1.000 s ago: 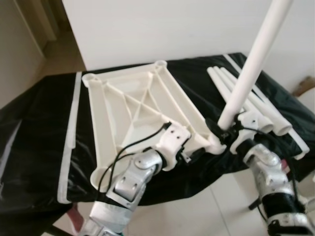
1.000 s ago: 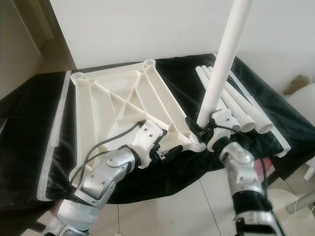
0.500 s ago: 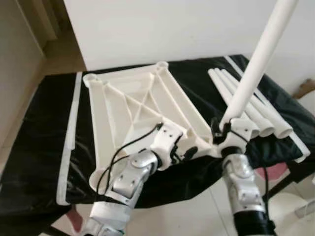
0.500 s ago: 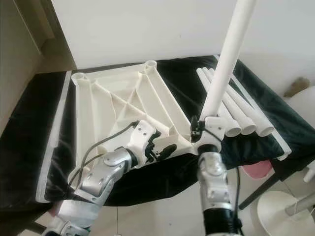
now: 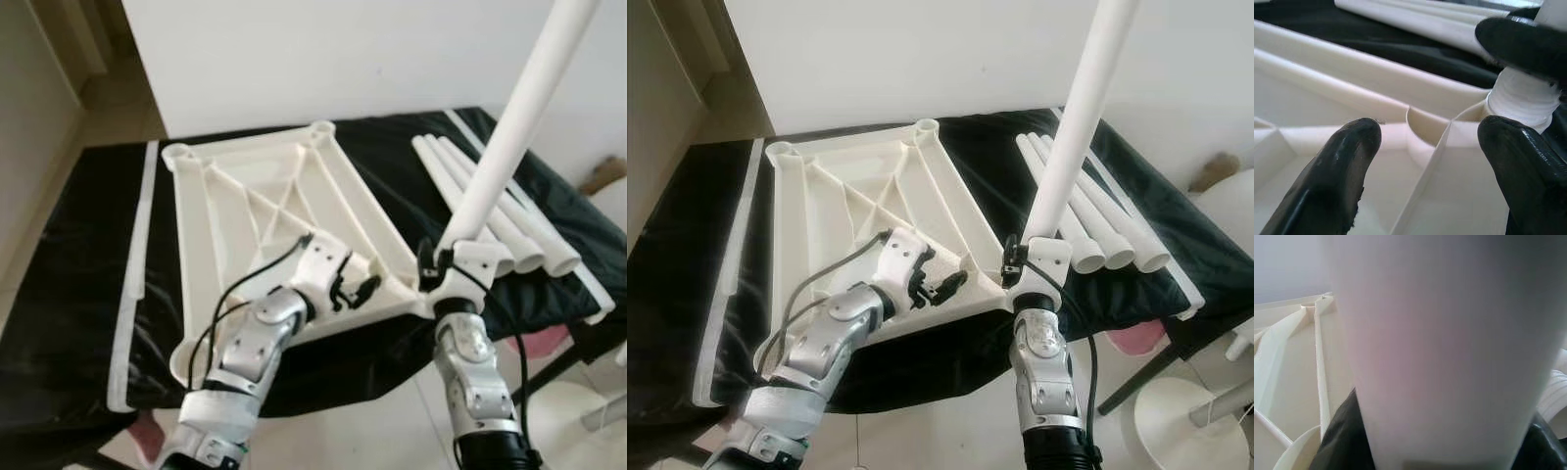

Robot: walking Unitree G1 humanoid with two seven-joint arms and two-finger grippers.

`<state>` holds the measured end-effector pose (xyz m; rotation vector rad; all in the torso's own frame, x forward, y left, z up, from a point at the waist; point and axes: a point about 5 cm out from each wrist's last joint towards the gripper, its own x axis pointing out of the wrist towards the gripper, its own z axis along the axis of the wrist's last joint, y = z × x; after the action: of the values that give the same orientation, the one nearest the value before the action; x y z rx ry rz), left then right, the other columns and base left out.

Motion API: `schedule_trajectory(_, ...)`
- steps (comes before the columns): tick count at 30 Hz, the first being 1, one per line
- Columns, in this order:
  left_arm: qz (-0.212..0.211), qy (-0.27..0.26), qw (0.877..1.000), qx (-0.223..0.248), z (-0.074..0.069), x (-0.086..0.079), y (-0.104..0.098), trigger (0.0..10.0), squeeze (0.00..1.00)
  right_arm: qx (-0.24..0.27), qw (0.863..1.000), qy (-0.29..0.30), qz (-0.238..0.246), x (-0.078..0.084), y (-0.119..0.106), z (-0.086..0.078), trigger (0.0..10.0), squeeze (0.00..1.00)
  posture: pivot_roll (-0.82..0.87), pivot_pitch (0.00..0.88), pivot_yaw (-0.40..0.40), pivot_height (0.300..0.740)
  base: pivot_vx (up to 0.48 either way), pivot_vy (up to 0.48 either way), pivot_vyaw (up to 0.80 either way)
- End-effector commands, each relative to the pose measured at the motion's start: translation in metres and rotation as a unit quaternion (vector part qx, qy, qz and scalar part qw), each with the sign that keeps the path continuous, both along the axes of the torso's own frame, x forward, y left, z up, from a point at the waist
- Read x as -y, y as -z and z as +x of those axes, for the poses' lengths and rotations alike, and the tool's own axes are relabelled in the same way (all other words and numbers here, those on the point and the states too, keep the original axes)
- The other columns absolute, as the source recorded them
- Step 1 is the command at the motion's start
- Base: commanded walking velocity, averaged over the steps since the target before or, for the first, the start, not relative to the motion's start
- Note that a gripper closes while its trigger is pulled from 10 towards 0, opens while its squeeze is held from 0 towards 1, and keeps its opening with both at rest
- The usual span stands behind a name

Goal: Building children table

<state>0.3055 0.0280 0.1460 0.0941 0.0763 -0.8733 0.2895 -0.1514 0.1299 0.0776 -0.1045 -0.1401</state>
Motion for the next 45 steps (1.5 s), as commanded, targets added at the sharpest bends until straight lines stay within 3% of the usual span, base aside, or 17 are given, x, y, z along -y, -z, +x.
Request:
schedule_trajectory(1, 0.013, -0.074, 0.997, 0.01, 0.008, -0.005, 0.002, 10.0, 0.0, -0.032, 0.999, -0.024, 0.018, 0.001, 0.016, -0.003, 10.0, 1.0, -0.02, 0.0, -0.001, 0.74, 0.0, 0.0, 0.0)
schedule_trajectory(8, 0.027, -0.042, 0.998, 0.026, 0.007, -0.006, 0.001, 10.0, 0.0, 0.015, 0.997, -0.069, 0.022, 0.008, 0.001, -0.004, 10.0, 1.0, -0.01, 0.0, 0.002, 0.74, 0.0, 0.0, 0.0)
schedule_trajectory(14, -0.016, 0.061, 0.998, 0.016, -0.014, -0.005, 0.0, 10.0, 0.0, 0.014, 0.989, -0.147, -0.011, 0.022, 0.002, -0.005, 10.0, 1.0, 0.0, 0.0, 0.012, 0.74, 0.0, 0.0, 0.0)
schedule_trajectory(18, -0.024, 0.072, 0.997, 0.015, -0.017, -0.004, -0.001, 10.0, 0.0, 0.014, 0.987, -0.158, -0.012, 0.024, 0.003, -0.004, 10.0, 1.0, 0.0, 0.0, 0.012, 0.74, 0.0, 0.0, 0.0)
schedule_trajectory(19, -0.028, 0.085, 0.996, 0.008, -0.021, -0.004, 0.0, 10.0, 0.0, 0.011, 0.982, -0.188, -0.024, 0.027, 0.003, -0.003, 10.0, 0.0, 0.01, 0.0, 0.016, 0.74, 0.0, 0.0, 0.0)
schedule_trajectory(24, -0.019, 0.101, 0.995, 0.004, -0.025, -0.002, 0.003, 10.0, 0.0, 0.008, 0.969, -0.241, -0.046, 0.034, 0.002, 0.002, 10.0, 0.0, 0.02, 0.0, 0.015, 0.74, 0.0, 0.0, 0.0)
schedule_trajectory(26, -0.013, 0.105, 0.994, 0.004, -0.029, -0.002, 0.004, 10.0, 0.0, 0.002, 0.952, -0.297, -0.075, 0.037, -0.002, 0.009, 10.0, 0.0, 0.02, 0.0, 0.021, 0.74, 0.0, 0.0, 0.0)
schedule_trajectory(32, -0.006, 0.116, 0.993, -0.001, -0.033, -0.003, 0.006, 10.0, 0.0, -0.013, 0.932, -0.342, -0.118, 0.046, -0.005, 0.019, 10.0, 0.0, 0.02, 0.0, 0.029, 0.74, 0.0, 0.0, 0.0)
schedule_trajectory(33, -0.005, 0.118, 0.993, -0.001, -0.033, -0.004, 0.006, 10.0, 0.0, -0.015, 0.931, -0.343, -0.121, 0.048, -0.005, 0.02, 9.3, 0.0, 0.02, 0.0, 0.03, 0.74, 0.0, 0.0, 0.0)
schedule_trajectory(34, -0.005, 0.118, 0.993, -0.001, -0.033, -0.004, 0.006, 10.0, 0.0, -0.015, 0.931, -0.343, -0.121, 0.048, -0.005, 0.02, 9.3, 0.0, 0.02, 0.0, 0.03, 0.74, 0.0, 0.0, 0.0)
schedule_trajectory(35, -0.006, 0.118, 0.993, -0.001, -0.033, -0.003, 0.006, 10.0, 0.0, -0.02, 0.929, -0.347, -0.13, 0.05, -0.005, 0.021, 3.3, 0.0, 0.01, 0.0, 0.03, 0.74, 0.0, 0.0, 0.0)
schedule_trajectory(36, -0.007, 0.118, 0.993, -0.001, -0.033, -0.003, 0.006, 10.0, 0.0, -0.023, 0.926, -0.353, -0.131, 0.052, -0.005, 0.021, 0.0, 0.0, 0.01, 0.0, 0.03, 0.74, 0.0, 0.0, 0.0)
schedule_trajectory(45, -0.01, 0.111, 0.994, 0.0, -0.034, 0.0, 0.004, 10.0, 0.0, -0.043, 0.923, -0.359, -0.132, 0.059, 0.004, 0.017, 0.0, 0.0, 0.01, 0.0, 0.029, 0.74, 0.0, 0.0, 0.0)
